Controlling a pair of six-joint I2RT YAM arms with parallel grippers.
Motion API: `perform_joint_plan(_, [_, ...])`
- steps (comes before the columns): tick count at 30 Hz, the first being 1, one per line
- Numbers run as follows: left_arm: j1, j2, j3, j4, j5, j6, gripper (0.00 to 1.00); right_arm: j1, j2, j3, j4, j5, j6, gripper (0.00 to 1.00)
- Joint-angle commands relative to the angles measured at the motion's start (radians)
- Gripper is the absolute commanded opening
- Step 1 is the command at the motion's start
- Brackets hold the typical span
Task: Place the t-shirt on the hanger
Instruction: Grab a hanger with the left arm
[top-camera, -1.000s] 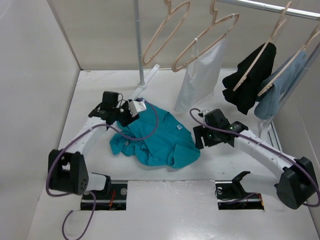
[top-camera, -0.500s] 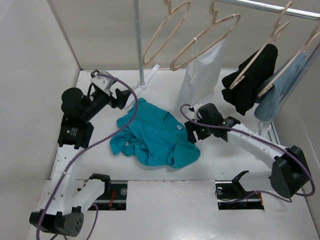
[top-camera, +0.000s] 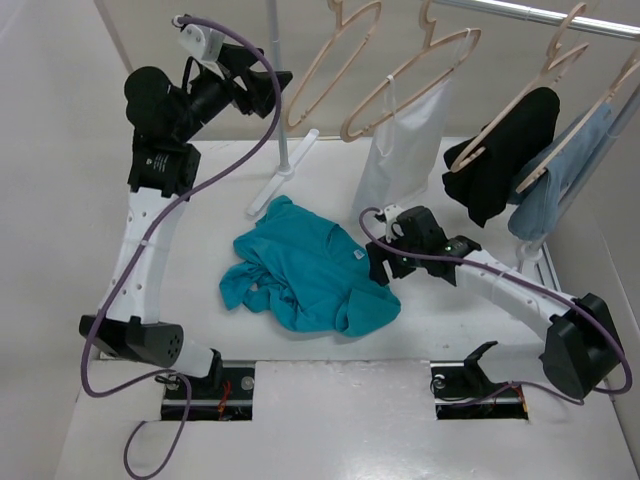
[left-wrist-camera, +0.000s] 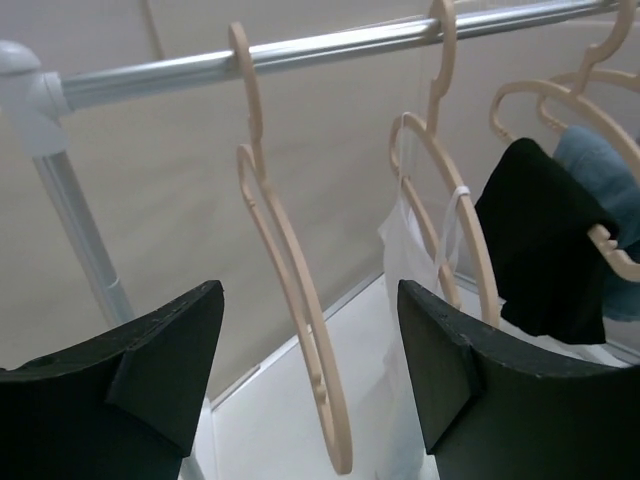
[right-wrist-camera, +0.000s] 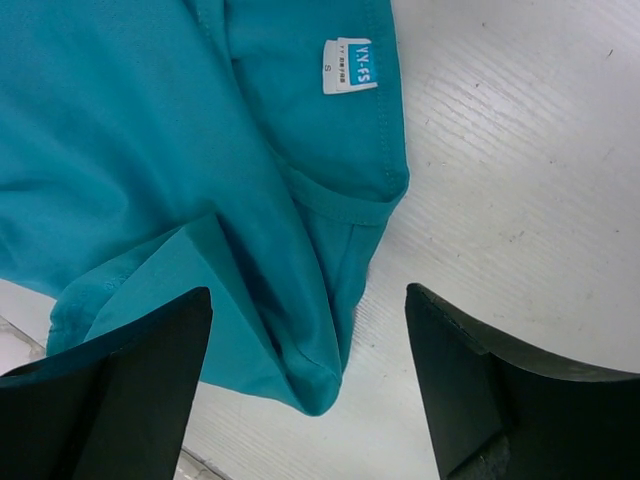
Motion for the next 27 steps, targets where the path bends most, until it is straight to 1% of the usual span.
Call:
perform_joint_plan(1, [-0.018,0.017,0.084,0.131,0.103,-0.102,0.68,0.012,-0.034,-0.029,0.064,-0.017,0.025,0.83])
perform_joint_plan(2, [-0.033,0.038,0.107,0.122,0.103,-0.102,0.68,0.012,-0.034,-0.04,0.064,-0.017,0.025,0.83])
perform_joint_plan(3, [-0.05,0.066,0.212,0.073,0.103,-0.081,0.68,0.012,-0.034,-0.04,0.064,-0.017,0.025,0.83])
perform_joint_plan(4, [-0.087,0.148,0.286,-0.073,0.074,-0.031,0.69,0.012,-0.034,-0.04,0.064,-0.026,0.025,0.83])
perform_joint_plan(5, [-0.099,0.196,0.366,-0.148,0.039,-0.009,0.69,0.012,-0.034,-0.04,0.064,-0.026,0.025,0.83])
perform_joint_plan(6, [-0.109,0.242,0.515,-0.209,0.019,0.002,0.7,0.012,-0.034,-0.04,0.064,-0.026,0.025,0.83])
perform_joint_plan(7, [-0.109,0.32,0.574,-0.258,0.001,0.002,0.71,0.012,-0.025,-0.04,0.064,-0.035,0.025,0.84])
perform_joint_plan(8, [-0.118,0.346,0.616,-0.318,-0.069,0.031,0.71,0.023,-0.025,-0.04,0.073,-0.035,0.025,0.84])
perform_joint_plan(9, [-0.13,0.36,0.635,-0.319,-0.105,0.046,0.71,0.023,-0.025,-0.04,0.073,-0.035,0.025,0.84])
perform_joint_plan(10, [-0.13,0.361,0.615,-0.319,-0.127,0.056,0.71,0.023,-0.016,-0.04,0.073,-0.035,0.025,0.84])
perform_joint_plan(11, [-0.13,0.361,0.595,-0.284,-0.159,0.065,0.71,0.023,-0.016,-0.04,0.073,-0.035,0.025,0.84])
perform_joint_plan(13, [-0.158,0.361,0.578,-0.283,-0.2,0.126,0.71,0.032,-0.016,-0.04,0.073,-0.035,0.034,0.84])
perform_joint_plan(15, [-0.178,0.371,0.578,-0.314,-0.251,0.161,0.71,0.032,-0.016,-0.049,0.073,-0.035,0.034,0.84])
perform_joint_plan(19, [-0.178,0.391,0.569,-0.351,-0.311,0.206,0.71,0.032,-0.016,-0.049,0.073,-0.035,0.034,0.84])
perform_joint_plan(25, [-0.187,0.391,0.508,-0.429,-0.302,0.283,0.72,0.032,0.002,-0.04,0.073,-0.035,0.034,0.84])
perform_joint_plan(26, [-0.187,0.391,0.498,-0.444,-0.302,0.283,0.7,0.032,0.013,-0.031,0.073,-0.044,0.034,0.84])
perform_joint_plan(27, [-0.187,0.391,0.489,-0.444,-0.302,0.293,0.65,0.032,0.013,-0.03,0.073,-0.044,0.034,0.84])
